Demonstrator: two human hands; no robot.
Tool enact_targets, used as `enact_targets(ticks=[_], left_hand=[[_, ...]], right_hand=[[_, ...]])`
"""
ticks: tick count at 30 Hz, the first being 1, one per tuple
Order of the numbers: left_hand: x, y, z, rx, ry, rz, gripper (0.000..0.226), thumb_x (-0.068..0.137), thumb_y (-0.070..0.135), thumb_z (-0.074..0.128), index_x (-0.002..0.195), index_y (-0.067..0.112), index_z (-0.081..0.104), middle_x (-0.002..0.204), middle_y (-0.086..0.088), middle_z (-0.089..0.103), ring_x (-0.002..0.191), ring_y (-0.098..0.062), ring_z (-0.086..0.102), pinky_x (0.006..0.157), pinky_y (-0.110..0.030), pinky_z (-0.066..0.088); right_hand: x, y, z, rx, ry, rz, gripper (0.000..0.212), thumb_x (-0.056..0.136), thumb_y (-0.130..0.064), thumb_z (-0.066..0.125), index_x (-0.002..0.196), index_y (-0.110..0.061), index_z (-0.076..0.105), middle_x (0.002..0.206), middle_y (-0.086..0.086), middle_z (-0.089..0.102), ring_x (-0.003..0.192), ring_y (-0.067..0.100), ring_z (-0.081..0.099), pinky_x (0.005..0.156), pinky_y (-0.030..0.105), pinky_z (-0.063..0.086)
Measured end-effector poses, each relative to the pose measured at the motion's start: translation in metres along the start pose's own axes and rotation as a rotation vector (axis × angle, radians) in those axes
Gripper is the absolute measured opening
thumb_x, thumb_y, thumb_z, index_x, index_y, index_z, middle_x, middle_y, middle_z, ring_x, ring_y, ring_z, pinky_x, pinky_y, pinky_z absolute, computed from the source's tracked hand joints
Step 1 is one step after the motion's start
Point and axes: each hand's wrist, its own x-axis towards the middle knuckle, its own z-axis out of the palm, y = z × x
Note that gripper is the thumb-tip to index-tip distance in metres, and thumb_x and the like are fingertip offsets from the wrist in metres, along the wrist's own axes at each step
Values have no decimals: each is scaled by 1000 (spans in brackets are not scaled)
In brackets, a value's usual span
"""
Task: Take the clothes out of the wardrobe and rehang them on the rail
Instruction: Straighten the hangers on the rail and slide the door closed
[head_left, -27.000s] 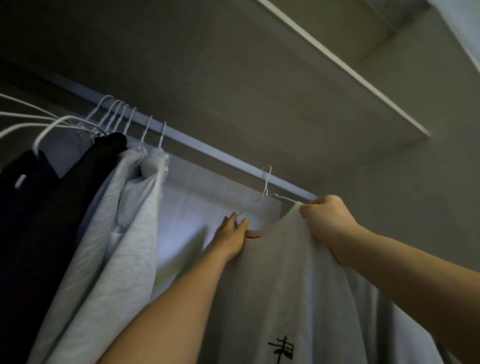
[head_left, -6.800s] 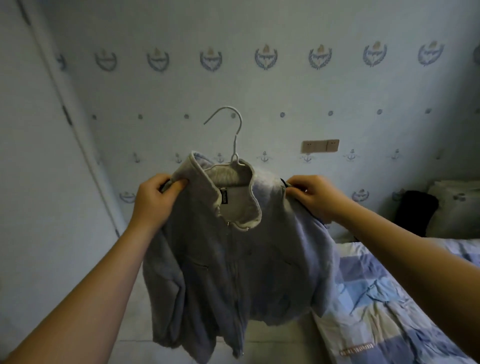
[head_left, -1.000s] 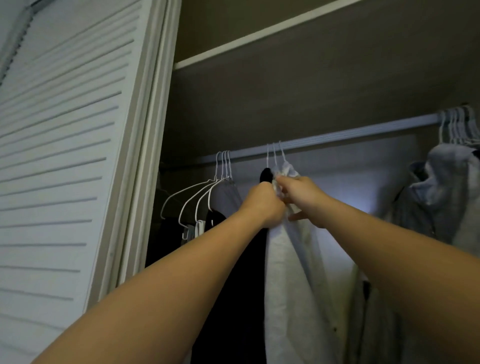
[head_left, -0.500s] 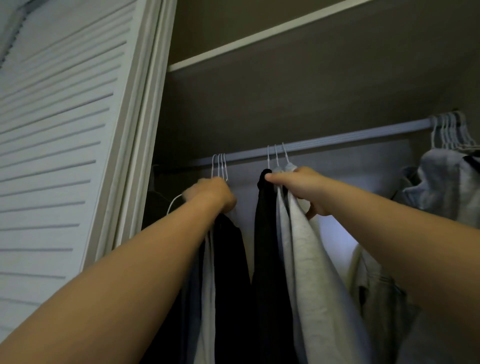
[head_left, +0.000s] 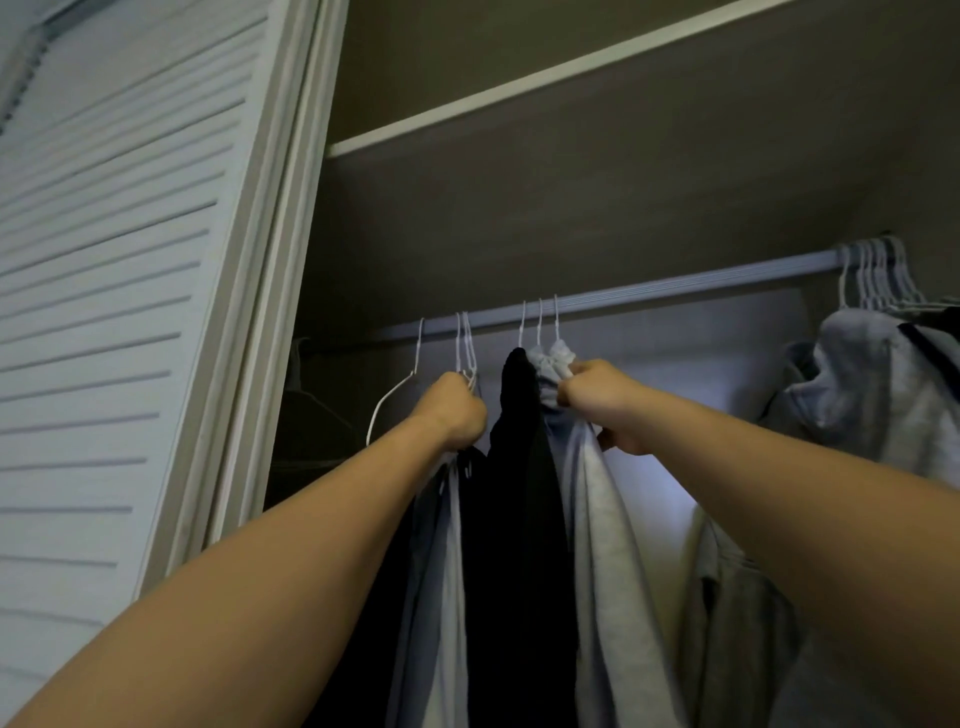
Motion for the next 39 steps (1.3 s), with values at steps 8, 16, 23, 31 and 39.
enact_targets(ticks=[8, 16, 23, 31, 39], left_hand=[[-5, 19, 3, 267, -93, 122, 32, 104, 23, 43, 106, 1, 66, 103, -19, 66, 90, -35, 62, 78, -44, 50], [7, -1, -43, 70, 50, -205, 46, 102, 32, 50, 138, 3, 47, 128, -17, 58, 106, -36, 64, 97, -45, 51], [17, -25, -26, -291, 50, -268, 27, 98, 0, 31, 83, 0, 53, 65, -11, 44, 47, -17, 28, 39, -18, 22], [11, -1, -10, -278, -99, -93, 18, 79, 15, 42, 83, 8, 59, 65, -13, 48, 44, -19, 32, 51, -26, 25], [1, 23, 11, -341, -148, -31, 32, 91, 1, 36, 62, 10, 44, 44, -3, 37, 36, -15, 26, 38, -17, 19]], right_hand=[[13, 11, -12, 15, 9, 7, 31, 95, -8, 43, 122, -22, 49, 117, 14, 53, 89, 31, 53, 63, 32, 43], [17, 15, -26, -38, 32, -23, 23, 94, -10, 44, 111, -13, 58, 84, 19, 55, 67, 29, 53, 54, 27, 39], [20, 23, -30, 51, 46, -39, 23, 88, -11, 49, 102, -18, 66, 112, 30, 64, 105, 48, 62, 93, 57, 46], [17, 26, -27, 98, 48, -38, 29, 83, -7, 45, 102, -12, 66, 91, 21, 61, 83, 33, 57, 73, 41, 39], [20, 21, 0, 157, 37, -24, 32, 91, -11, 42, 111, -19, 65, 81, 11, 65, 70, 27, 60, 58, 28, 44]])
